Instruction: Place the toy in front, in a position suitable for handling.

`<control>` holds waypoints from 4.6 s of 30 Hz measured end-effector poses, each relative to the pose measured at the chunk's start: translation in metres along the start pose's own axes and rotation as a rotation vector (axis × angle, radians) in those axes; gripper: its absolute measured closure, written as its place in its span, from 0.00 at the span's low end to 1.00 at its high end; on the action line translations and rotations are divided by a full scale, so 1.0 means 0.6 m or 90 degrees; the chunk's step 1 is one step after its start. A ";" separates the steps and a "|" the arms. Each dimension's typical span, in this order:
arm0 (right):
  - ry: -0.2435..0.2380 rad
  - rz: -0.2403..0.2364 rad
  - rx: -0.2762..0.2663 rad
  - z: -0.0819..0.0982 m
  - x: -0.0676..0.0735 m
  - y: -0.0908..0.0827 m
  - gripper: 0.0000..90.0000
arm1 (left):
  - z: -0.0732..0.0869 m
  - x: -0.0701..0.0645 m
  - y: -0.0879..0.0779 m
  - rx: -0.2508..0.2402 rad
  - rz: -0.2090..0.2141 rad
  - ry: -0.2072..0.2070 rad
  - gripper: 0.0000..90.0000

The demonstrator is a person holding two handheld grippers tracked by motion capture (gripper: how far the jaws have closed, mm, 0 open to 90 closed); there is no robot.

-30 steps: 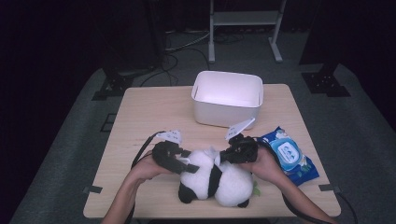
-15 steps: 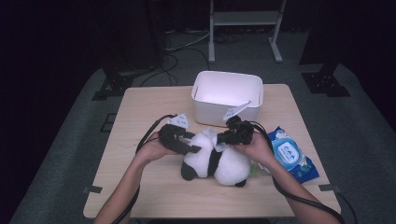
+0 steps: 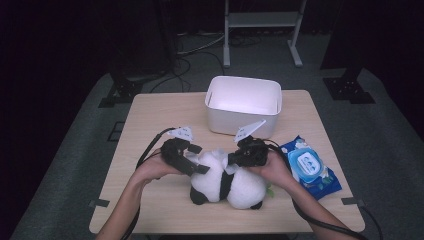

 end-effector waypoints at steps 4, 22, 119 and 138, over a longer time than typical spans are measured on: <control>-0.017 -0.008 -0.004 0.003 0.018 0.000 0.94 | 0.003 -0.006 0.015 0.036 0.014 -0.013 0.04; -0.025 -0.025 -0.014 0.014 0.032 -0.006 0.94 | 0.008 -0.004 0.022 0.052 0.079 -0.019 0.23; -0.044 -0.018 0.038 -0.001 0.042 -0.024 0.92 | 0.028 -0.069 0.001 -0.016 0.043 0.073 0.28; -0.044 -0.036 -0.019 0.030 0.067 -0.033 0.93 | -0.001 -0.054 0.014 0.035 0.068 -0.004 0.00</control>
Point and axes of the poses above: each handheld gripper's, and its own axes: y roughly forward along the jaws, z roughly out of its underside, x roughly to its left, the point moved 1 cm from there along y, roughly forward along the jaws, and after that the axes turned 2 degrees about -z, right-handed, at the moved point
